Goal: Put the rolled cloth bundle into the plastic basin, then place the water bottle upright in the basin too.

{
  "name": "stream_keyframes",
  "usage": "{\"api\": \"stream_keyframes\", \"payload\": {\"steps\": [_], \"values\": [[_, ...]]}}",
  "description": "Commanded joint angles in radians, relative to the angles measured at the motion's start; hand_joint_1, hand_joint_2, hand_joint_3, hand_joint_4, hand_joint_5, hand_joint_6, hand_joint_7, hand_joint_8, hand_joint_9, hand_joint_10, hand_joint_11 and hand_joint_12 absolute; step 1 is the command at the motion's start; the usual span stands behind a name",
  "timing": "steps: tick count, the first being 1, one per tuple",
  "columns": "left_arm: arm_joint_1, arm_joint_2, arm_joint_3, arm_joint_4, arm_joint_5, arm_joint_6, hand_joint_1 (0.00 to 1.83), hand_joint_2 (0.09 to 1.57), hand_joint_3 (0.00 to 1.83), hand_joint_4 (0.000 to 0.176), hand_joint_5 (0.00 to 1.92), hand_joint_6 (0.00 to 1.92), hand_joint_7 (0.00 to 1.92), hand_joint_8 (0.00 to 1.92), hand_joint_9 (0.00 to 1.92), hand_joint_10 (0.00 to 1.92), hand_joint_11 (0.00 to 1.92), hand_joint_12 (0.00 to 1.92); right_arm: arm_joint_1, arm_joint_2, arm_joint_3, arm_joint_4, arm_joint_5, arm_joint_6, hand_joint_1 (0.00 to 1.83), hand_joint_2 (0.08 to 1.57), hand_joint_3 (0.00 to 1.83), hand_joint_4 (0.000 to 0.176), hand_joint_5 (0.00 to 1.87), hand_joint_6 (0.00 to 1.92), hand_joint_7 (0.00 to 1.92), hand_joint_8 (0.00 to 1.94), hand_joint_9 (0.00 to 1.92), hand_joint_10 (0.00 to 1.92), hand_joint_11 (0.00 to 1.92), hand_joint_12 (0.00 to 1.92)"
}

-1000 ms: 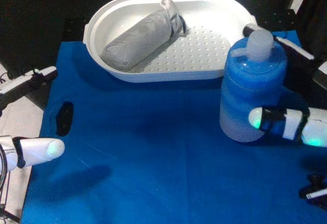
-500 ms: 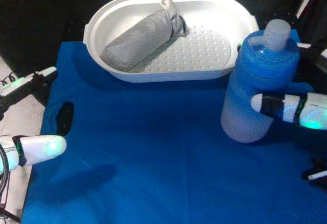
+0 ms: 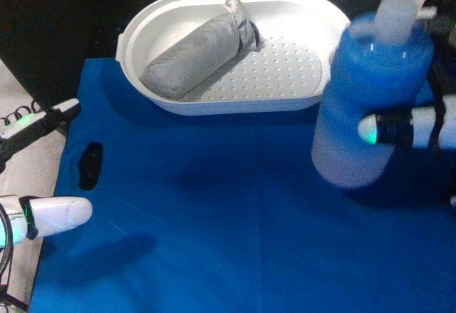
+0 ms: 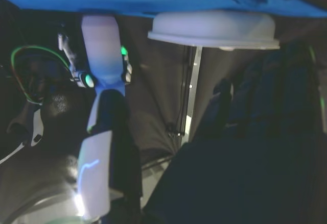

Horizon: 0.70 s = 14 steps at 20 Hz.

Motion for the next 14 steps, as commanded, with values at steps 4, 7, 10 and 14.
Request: {"api": "stream_keyframes", "payload": {"steps": [4, 7, 10, 14], "values": [[-0.005, -0.002, 0.004, 0.002, -0.116, -0.009, 0.49, 0.93, 0.00, 0.176, 0.09, 0.00, 0.07, 0.00, 0.09, 0.00, 0.00, 0.38, 0.116, 0.029, 0.002, -0.001, 0.154, 0.009, 1.11, 1.22, 0.00, 0.000, 0.77, 1.32, 0.97, 1.56, 1.15, 1.76, 1.11, 1.87], [-0.005, -0.003, 0.005, 0.002, -0.112, -0.010, 0.47, 0.92, 0.00, 0.176, 0.09, 0.00, 0.08, 0.00, 0.10, 0.00, 0.00, 0.43, 0.176, 0.022, 0.021, 0.001, 0.153, -0.024, 1.11, 1.21, 0.00, 0.000, 0.79, 1.29, 1.01, 1.51, 1.15, 1.64, 1.08, 1.76], [-0.005, -0.006, 0.007, 0.004, -0.111, -0.011, 0.50, 0.92, 0.00, 0.176, 0.08, 0.00, 0.08, 0.00, 0.10, 0.00, 0.00, 0.45, 0.236, -0.008, 0.066, 0.031, 0.137, -0.031, 1.10, 1.23, 0.00, 0.000, 0.75, 1.35, 0.98, 1.54, 1.14, 1.70, 1.05, 1.82], [-0.005, -0.012, 0.013, 0.008, -0.111, -0.017, 0.48, 0.92, 0.00, 0.176, 0.08, 0.00, 0.08, 0.00, 0.12, 0.00, 0.00, 0.52, 0.331, -0.069, 0.135, 0.062, 0.011, -0.077, 1.10, 1.24, 0.00, 0.000, 0.74, 1.38, 0.82, 1.63, 0.95, 1.83, 0.93, 1.92]]}}
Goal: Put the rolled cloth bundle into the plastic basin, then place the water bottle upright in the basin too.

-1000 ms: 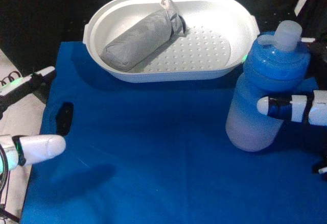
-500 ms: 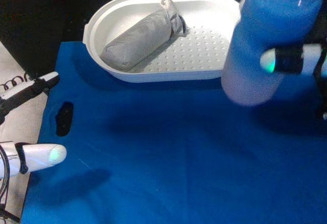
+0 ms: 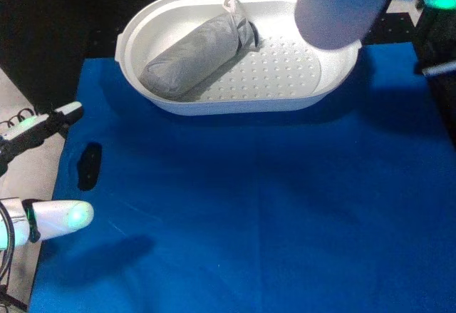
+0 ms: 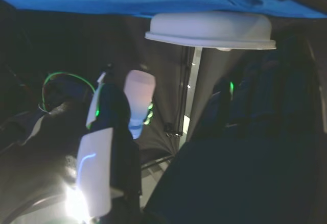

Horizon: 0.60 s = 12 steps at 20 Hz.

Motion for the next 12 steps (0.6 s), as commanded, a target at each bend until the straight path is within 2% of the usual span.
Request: {"api": "stream_keyframes", "payload": {"steps": [1, 3, 4, 6, 8, 9, 10, 11, 12], "values": [[-0.005, -0.008, 0.009, 0.000, -0.114, -0.014, 0.49, 0.92, 0.00, 0.176, 0.08, 0.00, 0.07, 0.00, 0.10, 0.00, 0.00, 0.46, 0.020, -0.013, 0.013, 0.034, 0.081, 0.014, 1.10, 1.23, 0.00, 0.000, 0.75, 1.37, 0.84, 1.63, 0.96, 1.83, 0.91, 1.92], [-0.005, -0.012, 0.013, 0.003, -0.111, -0.018, 0.54, 0.91, 0.00, 0.176, 0.09, 0.00, 0.07, 0.00, 0.09, 0.00, 0.00, 0.39, 0.031, -0.055, 0.055, 0.066, 0.051, 0.014, 1.11, 1.22, 0.00, 0.000, 0.77, 1.33, 0.90, 1.61, 0.99, 1.80, 0.92, 1.92], [-0.005, -0.013, 0.014, 0.004, -0.110, -0.019, 0.52, 0.92, 0.00, 0.176, 0.08, 0.00, 0.06, 0.00, 0.09, 0.00, 0.00, 0.36, 0.039, -0.080, 0.080, 0.087, 0.029, 0.014, 1.12, 1.19, 0.00, 0.000, 0.82, 1.26, 0.94, 1.58, 1.06, 1.78, 1.03, 1.92], [-0.005, -0.014, 0.016, 0.005, -0.111, -0.021, 0.50, 0.92, 0.00, 0.176, 0.07, 0.00, 0.05, 0.00, 0.07, 0.00, 0.00, 0.33, 0.042, -0.121, 0.121, 0.122, -0.003, 0.014, 1.14, 1.18, 0.00, 0.000, 0.85, 1.22, 0.98, 1.56, 1.13, 1.75, 1.13, 1.90], [-0.005, -0.015, 0.017, 0.007, -0.114, -0.023, 0.49, 0.92, 0.00, 0.162, 0.07, 0.00, 0.04, 0.00, 0.08, 0.00, 0.00, 0.33, 0.044, -0.166, 0.173, 0.147, -0.055, 0.014, 1.13, 1.18, 0.00, 0.000, 0.85, 1.23, 0.98, 1.57, 1.14, 1.71, 1.12, 1.85], [-0.005, -0.015, 0.017, 0.008, -0.116, -0.026, 0.49, 0.93, 0.00, 0.155, 0.08, 0.00, 0.04, 0.00, 0.07, 0.00, 0.00, 0.30, 0.045, -0.187, 0.203, 0.162, -0.081, 0.014, 1.13, 1.19, 0.00, 0.000, 0.83, 1.26, 0.95, 1.56, 1.10, 1.71, 1.06, 1.83], [-0.005, -0.014, 0.018, 0.011, -0.117, -0.030, 0.48, 0.92, 0.00, 0.173, 0.08, 0.00, 0.04, 0.00, 0.06, 0.00, 0.00, 0.27, 0.045, -0.205, 0.227, 0.177, -0.102, 0.014, 1.12, 1.20, 0.00, 0.000, 0.81, 1.28, 0.91, 1.56, 1.09, 1.73, 1.10, 1.81], [-0.005, -0.014, 0.020, 0.015, -0.117, -0.032, 0.49, 0.92, 0.00, 0.176, 0.08, 0.00, 0.04, 0.00, 0.06, 0.00, 0.00, 0.27, 0.045, -0.222, 0.249, 0.195, -0.121, 0.014, 1.13, 1.20, 0.00, 0.000, 0.81, 1.27, 0.88, 1.52, 1.07, 1.73, 1.16, 1.80], [-0.005, -0.014, 0.021, 0.015, -0.118, -0.032, 0.50, 0.93, 0.00, 0.175, 0.08, 0.00, 0.05, 0.00, 0.05, 0.00, 0.00, 0.27, 0.045, -0.237, 0.270, 0.212, -0.135, 0.014, 1.22, 1.19, 0.00, 0.000, 0.75, 1.21, 0.94, 1.27, 1.10, 1.69, 1.19, 1.81]]}}
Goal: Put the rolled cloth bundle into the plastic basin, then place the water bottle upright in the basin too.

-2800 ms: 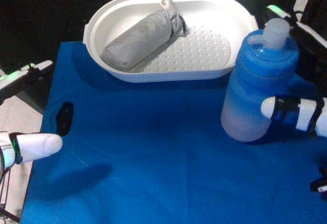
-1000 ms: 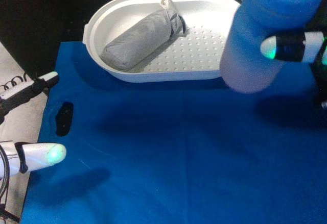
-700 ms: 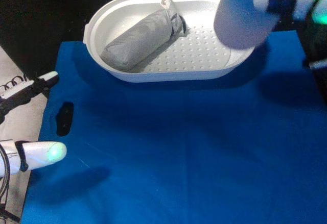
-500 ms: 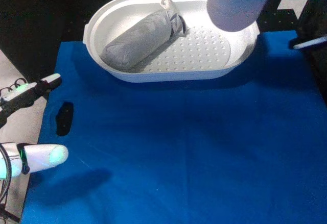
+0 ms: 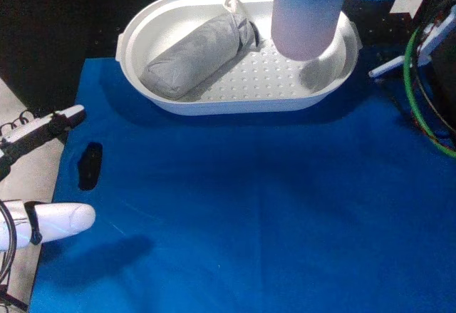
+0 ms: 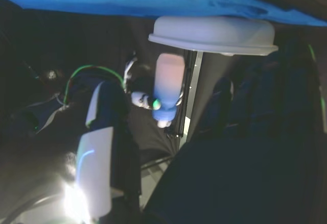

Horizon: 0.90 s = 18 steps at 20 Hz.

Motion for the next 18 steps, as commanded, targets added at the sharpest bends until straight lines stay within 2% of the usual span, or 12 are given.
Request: {"api": "stream_keyframes", "payload": {"steps": [1, 2, 4, 6, 7, 12, 15, 17, 18], "values": [[-0.005, -0.002, 0.007, 0.001, -0.123, -0.011, 0.48, 0.93, 0.00, 0.173, 0.08, 0.00, 0.05, 0.00, 0.06, 0.00, 0.00, 0.30, 0.019, -0.008, 0.015, 0.032, 0.133, 0.021, 1.22, 1.20, 0.00, 0.000, 0.72, 1.21, 0.92, 1.31, 1.06, 1.67, 1.16, 1.80], [-0.005, -0.003, 0.007, 0.001, -0.125, -0.012, 0.49, 0.93, 0.00, 0.168, 0.07, 0.00, 0.05, 0.00, 0.06, 0.00, 0.00, 0.30, 0.019, -0.027, 0.037, 0.045, 0.116, 0.021, 1.23, 1.20, 0.00, 0.000, 0.71, 1.20, 0.92, 1.32, 1.05, 1.66, 1.15, 1.80], [-0.005, -0.004, 0.008, 0.002, -0.128, -0.013, 0.49, 0.92, 0.00, 0.176, 0.07, 0.00, 0.06, 0.00, 0.07, 0.00, 0.00, 0.33, 0.019, -0.065, 0.083, 0.062, 0.080, 0.021, 1.22, 1.19, 0.00, 0.000, 0.75, 1.20, 0.93, 1.29, 1.03, 1.63, 1.12, 1.70], [-0.005, -0.007, 0.011, 0.005, -0.129, -0.014, 0.49, 0.92, 0.00, 0.176, 0.08, 0.00, 0.06, 0.00, 0.06, 0.00, 0.00, 0.33, 0.018, -0.090, 0.111, 0.074, 0.060, 0.022, 1.21, 1.20, 0.00, 0.000, 0.74, 1.22, 0.91, 1.32, 1.06, 1.70, 1.14, 1.73], [-0.005, -0.009, 0.014, 0.006, -0.130, -0.019, 0.50, 0.92, 0.00, 0.176, 0.08, 0.00, 0.06, 0.00, 0.05, 0.00, 0.00, 0.28, 0.013, -0.107, 0.127, 0.093, 0.059, 0.022, 1.13, 1.20, 0.00, 0.000, 0.80, 1.27, 0.90, 1.40, 1.11, 1.72, 1.17, 1.75], [-0.005, -0.015, 0.018, 0.009, -0.137, -0.026, 0.49, 0.92, 0.00, 0.176, 0.06, 0.00, 0.05, 0.00, 0.07, 0.00, 0.00, 0.35, -0.010, -0.149, 0.162, 0.113, 0.052, 0.027, 1.12, 1.22, 0.00, 0.000, 0.77, 1.32, 0.94, 1.52, 1.12, 1.76, 1.15, 1.85], [-0.004, -0.020, 0.020, 0.009, -0.144, -0.029, 0.49, 0.92, 0.00, 0.176, 0.07, 0.00, 0.06, 0.00, 0.07, 0.00, 0.00, 0.35, -0.037, -0.185, 0.197, 0.113, 0.053, 0.075, 1.11, 1.23, 0.00, 0.000, 0.76, 1.34, 0.86, 1.49, 1.09, 1.78, 1.15, 1.85], [-0.004, -0.021, 0.020, 0.009, -0.146, -0.030, 0.49, 0.92, 0.00, 0.176, 0.07, 0.00, 0.06, 0.00, 0.07, 0.00, 0.00, 0.35, -0.054, -0.192, 0.199, 0.113, 0.055, 0.082, 1.11, 1.23, 0.00, 0.000, 0.76, 1.35, 0.89, 1.53, 1.10, 1.79, 1.17, 1.84], [-0.004, -0.021, 0.019, 0.009, -0.146, -0.031, 0.48, 0.92, 0.00, 0.176, 0.07, 0.00, 0.07, 0.00, 0.08, 0.00, 0.00, 0.37, -0.058, -0.193, 0.199, 0.113, 0.056, 0.087, 1.28, 1.14, 0.00, 0.000, 0.64, 1.39, 0.93, 1.46, 1.11, 1.73, 1.15, 1.79]]}}
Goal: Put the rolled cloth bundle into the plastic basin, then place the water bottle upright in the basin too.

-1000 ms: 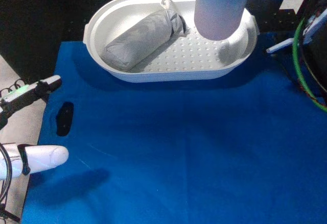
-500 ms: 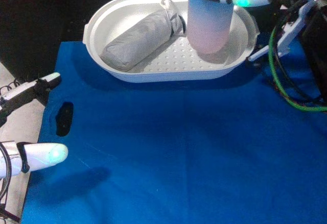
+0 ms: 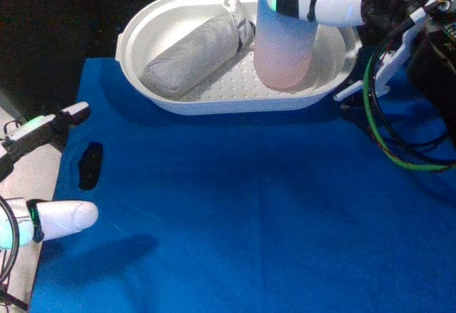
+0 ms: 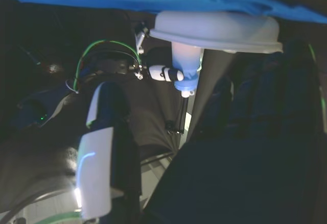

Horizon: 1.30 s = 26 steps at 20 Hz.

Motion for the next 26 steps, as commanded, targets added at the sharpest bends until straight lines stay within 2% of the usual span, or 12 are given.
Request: {"api": "stream_keyframes", "payload": {"steps": [1, 4, 6, 7, 8, 9, 10, 11, 14, 18, 21, 26], "values": [[-0.005, -0.003, 0.001, -0.003, -0.124, -0.010, 0.48, 0.92, 0.00, 0.176, 0.07, 0.00, 0.07, 0.00, 0.08, 0.00, 0.00, 0.37, 0.003, -0.005, 0.002, 0.001, 0.107, 0.025, 1.33, 1.11, 0.00, 0.000, 0.60, 1.42, 0.93, 1.38, 1.12, 1.68, 1.14, 1.73], [-0.005, -0.003, 0.000, -0.004, -0.124, -0.010, 0.47, 0.92, 0.00, 0.173, 0.07, 0.00, 0.05, 0.00, 0.05, 0.00, 0.00, 0.25, -0.003, -0.005, -0.002, -0.016, 0.111, 0.038, 1.32, 1.11, 0.00, 0.007, 0.58, 1.45, 0.88, 1.47, 1.10, 1.71, 1.15, 1.76], [-0.005, -0.004, 0.000, -0.004, -0.124, -0.010, 0.46, 0.92, 0.00, 0.174, 0.07, 0.00, 0.06, 0.00, 0.07, 0.00, 0.00, 0.32, -0.003, -0.003, -0.008, -0.027, 0.114, 0.039, 1.12, 1.21, 0.00, 0.000, 0.77, 1.31, 0.87, 1.46, 1.09, 1.72, 1.15, 1.77], [-0.005, -0.004, -0.001, -0.004, -0.123, -0.010, 0.47, 0.91, 0.00, 0.176, 0.07, 0.00, 0.06, 0.00, 0.07, 0.00, 0.00, 0.35, -0.003, 0.004, -0.016, -0.036, 0.121, 0.042, 1.32, 1.14, 0.00, 0.000, 0.59, 0.75, 0.91, 1.15, 0.93, 1.50, 0.95, 1.69], [-0.005, -0.004, -0.001, -0.004, -0.123, -0.010, 0.47, 0.91, 0.00, 0.176, 0.08, 0.00, 0.07, 0.00, 0.07, 0.00, 0.00, 0.35, -0.003, 0.011, -0.024, -0.045, 0.127, 0.046, 1.33, 1.13, 0.00, 0.000, 0.60, 0.37, 0.91, 1.12, 0.86, 1.40, 0.87, 1.63], [-0.005, -0.005, -0.001, -0.005, -0.123, -0.010, 0.47, 0.91, 0.00, 0.176, 0.08, 0.00, 0.07, 0.00, 0.07, 0.00, 0.00, 0.33, -0.003, 0.018, -0.031, -0.053, 0.134, 0.050, 1.09, 1.05, 0.00, 0.018, 0.52, 0.04, 0.75, 0.34, 0.69, 0.97, 0.61, 1.49], [-0.005, -0.005, -0.001, -0.006, -0.123, -0.010, 0.46, 0.92, 0.00, 0.176, 0.08, 0.00, 0.07, 0.00, 0.06, 0.00, 0.00, 0.31, -0.003, 0.027, -0.040, -0.060, 0.140, 0.053, 0.98, 1.03, 0.00, 0.056, 0.36, 0.00, 0.64, 0.01, 0.61, 0.32, 0.35, 1.14], [-0.005, -0.006, -0.001, -0.006, -0.123, -0.010, 0.46, 0.91, 0.00, 0.176, 0.08, 0.00, 0.07, 0.00, 0.06, 0.00, 0.00, 0.32, -0.003, 0.037, -0.051, -0.070, 0.148, 0.053, 0.90, 1.01, 0.00, 0.079, 0.26, 0.00, 0.51, 0.00, 0.54, 0.03, 0.31, 0.78], [-0.005, -0.007, -0.003, -0.008, -0.123, -0.010, 0.43, 0.90, 0.00, 0.174, 0.07, 0.00, 0.07, 0.00, 0.08, 0.00, 0.00, 0.37, -0.007, 0.067, -0.086, -0.098, 0.173, 0.053, 0.86, 0.99, 0.00, 0.103, 0.14, 0.00, 0.36, 0.00, 0.40, 0.00, 0.36, 0.45], [-0.005, -0.007, -0.004, -0.010, -0.123, -0.010, 0.45, 0.91, 0.00, 0.175, 0.07, 0.00, 0.07, 0.00, 0.07, 0.00, 0.00, 0.34, -0.009, 0.108, -0.126, -0.135, 0.194, 0.053, 0.84, 0.99, 0.00, 0.143, 0.05, 0.00, 0.27, 0.00, 0.30, 0.00, 0.20, 0.38], [-0.005, -0.007, -0.005, -0.012, -0.123, -0.010, 0.45, 0.92, 0.00, 0.176, 0.07, 0.00, 0.06, 0.00, 0.07, 0.00, 0.00, 0.33, -0.009, 0.170, -0.185, -0.179, 0.226, 0.053, 0.81, 0.97, 0.00, 0.134, 0.00, 0.00, 0.25, 0.00, 0.24, 0.00, 0.06, 0.50], [-0.004, -0.004, -0.006, -0.017, -0.125, -0.010, 0.44, 0.93, 0.00, 0.176, 0.06, 0.00, 0.05, 0.00, 0.06, 0.00, 0.00, 0.30, -0.010, 0.318, -0.308, -0.285, 0.260, 0.053, 0.82, 0.96, 0.00, 0.133, 0.00, 0.00, 0.22, 0.00, 0.17, 0.00, 0.00, 0.39]]}}
